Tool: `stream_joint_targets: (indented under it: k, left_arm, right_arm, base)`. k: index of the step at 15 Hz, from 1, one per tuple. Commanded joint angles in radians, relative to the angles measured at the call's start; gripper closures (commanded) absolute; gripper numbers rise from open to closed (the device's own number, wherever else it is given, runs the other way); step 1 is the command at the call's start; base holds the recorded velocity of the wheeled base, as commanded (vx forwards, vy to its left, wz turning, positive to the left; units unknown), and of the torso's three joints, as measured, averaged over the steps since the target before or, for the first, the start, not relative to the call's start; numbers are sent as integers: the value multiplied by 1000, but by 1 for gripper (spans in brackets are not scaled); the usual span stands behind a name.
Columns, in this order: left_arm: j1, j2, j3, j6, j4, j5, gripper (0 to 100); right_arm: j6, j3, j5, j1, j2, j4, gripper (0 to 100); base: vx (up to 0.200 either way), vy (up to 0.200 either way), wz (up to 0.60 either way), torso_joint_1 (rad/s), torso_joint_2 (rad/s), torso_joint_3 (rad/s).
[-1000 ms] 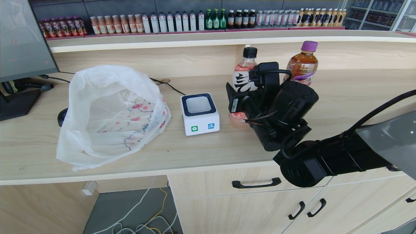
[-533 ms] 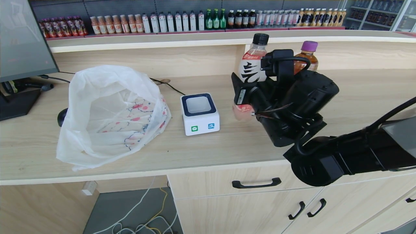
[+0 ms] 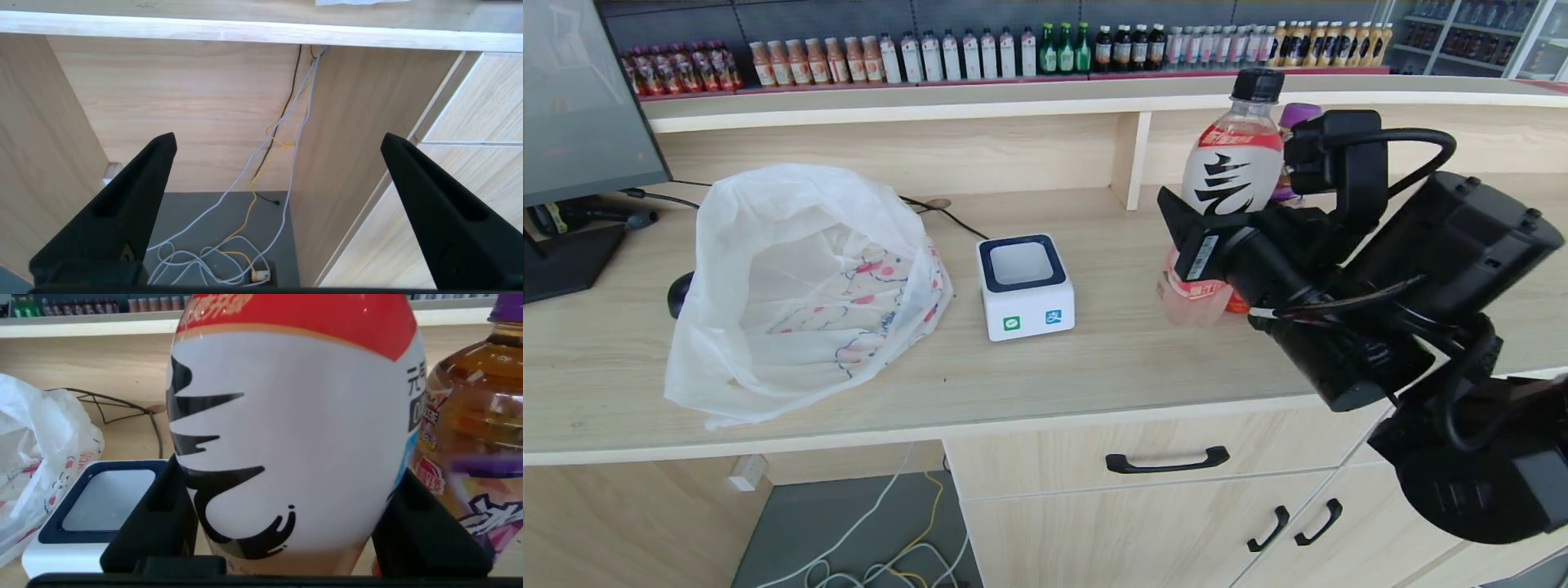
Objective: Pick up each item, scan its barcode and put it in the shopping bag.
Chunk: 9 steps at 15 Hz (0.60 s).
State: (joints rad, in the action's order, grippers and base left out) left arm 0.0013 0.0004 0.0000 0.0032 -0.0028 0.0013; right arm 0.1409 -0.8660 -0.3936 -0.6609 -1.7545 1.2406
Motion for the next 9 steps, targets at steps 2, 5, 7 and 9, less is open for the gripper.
stream_joint_targets:
  k: [2,5,7,9]
  left_arm:
    - [0,0,0,0,0,0,0]
    - [0,0,0,0,0,0,0]
    - [0,0,0,0,0,0,0]
    - [0,0,0,0,0,0,0]
  right_arm:
    - [-1,208,25,-9,194,0,100]
    - [23,358,35,-135,299,-1,100]
    - [36,423,32,-197,339,-1,100]
    - [36,492,35,-207,388,-1,100]
  base:
    - [0,0,0,0,0,0]
    - [0,0,0,0,0,0]
    - [0,0,0,0,0,0]
    - [0,0,0,0,0,0]
